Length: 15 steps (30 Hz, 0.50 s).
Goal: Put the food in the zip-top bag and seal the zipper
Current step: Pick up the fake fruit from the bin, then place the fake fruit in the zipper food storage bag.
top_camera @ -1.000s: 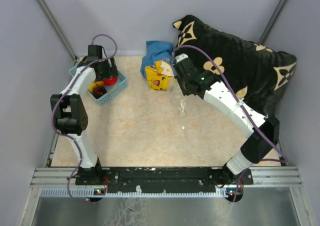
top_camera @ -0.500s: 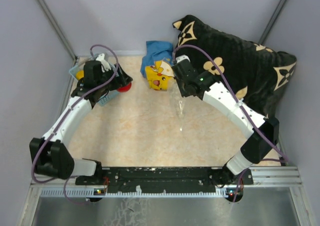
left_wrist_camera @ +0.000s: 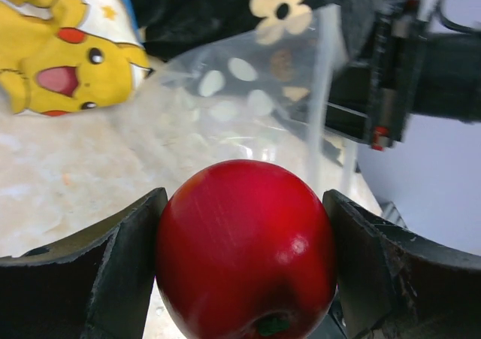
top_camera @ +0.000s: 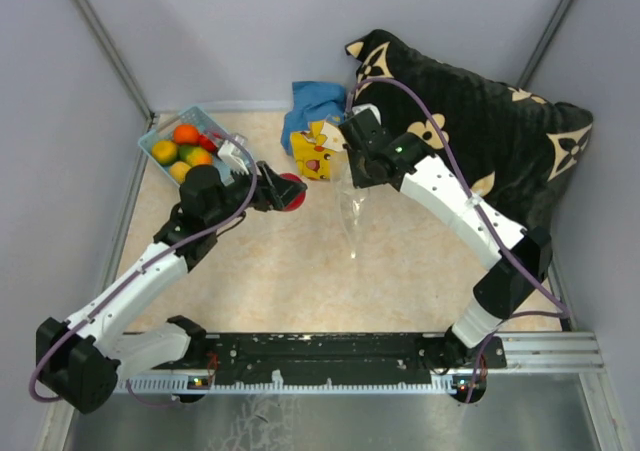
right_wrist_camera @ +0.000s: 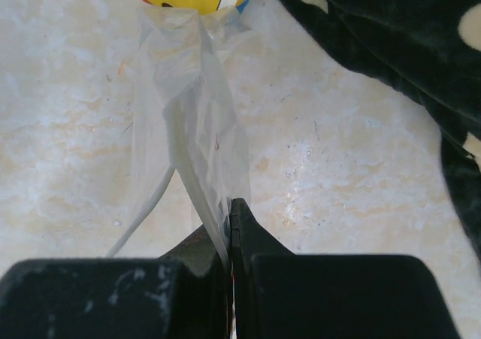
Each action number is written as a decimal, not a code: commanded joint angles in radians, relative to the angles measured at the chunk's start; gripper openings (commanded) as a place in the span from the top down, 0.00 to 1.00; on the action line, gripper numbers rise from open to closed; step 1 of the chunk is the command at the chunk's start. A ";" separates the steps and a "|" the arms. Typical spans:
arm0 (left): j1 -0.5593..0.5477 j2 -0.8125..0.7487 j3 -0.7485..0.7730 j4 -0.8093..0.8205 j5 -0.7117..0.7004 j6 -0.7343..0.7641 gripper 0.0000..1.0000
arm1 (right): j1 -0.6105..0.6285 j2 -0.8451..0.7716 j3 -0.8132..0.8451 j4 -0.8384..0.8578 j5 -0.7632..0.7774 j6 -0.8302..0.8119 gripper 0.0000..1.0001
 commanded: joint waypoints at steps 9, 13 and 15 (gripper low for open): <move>-0.185 -0.074 -0.145 0.434 0.039 -0.105 0.44 | 0.015 0.039 0.062 -0.003 -0.058 0.109 1.00; -0.253 -0.065 -0.196 0.578 -0.006 -0.122 0.44 | 0.014 0.042 0.055 0.008 -0.091 0.124 1.00; -0.283 -0.042 -0.233 0.664 -0.028 -0.131 0.45 | 0.013 0.039 0.038 0.030 -0.114 0.133 1.00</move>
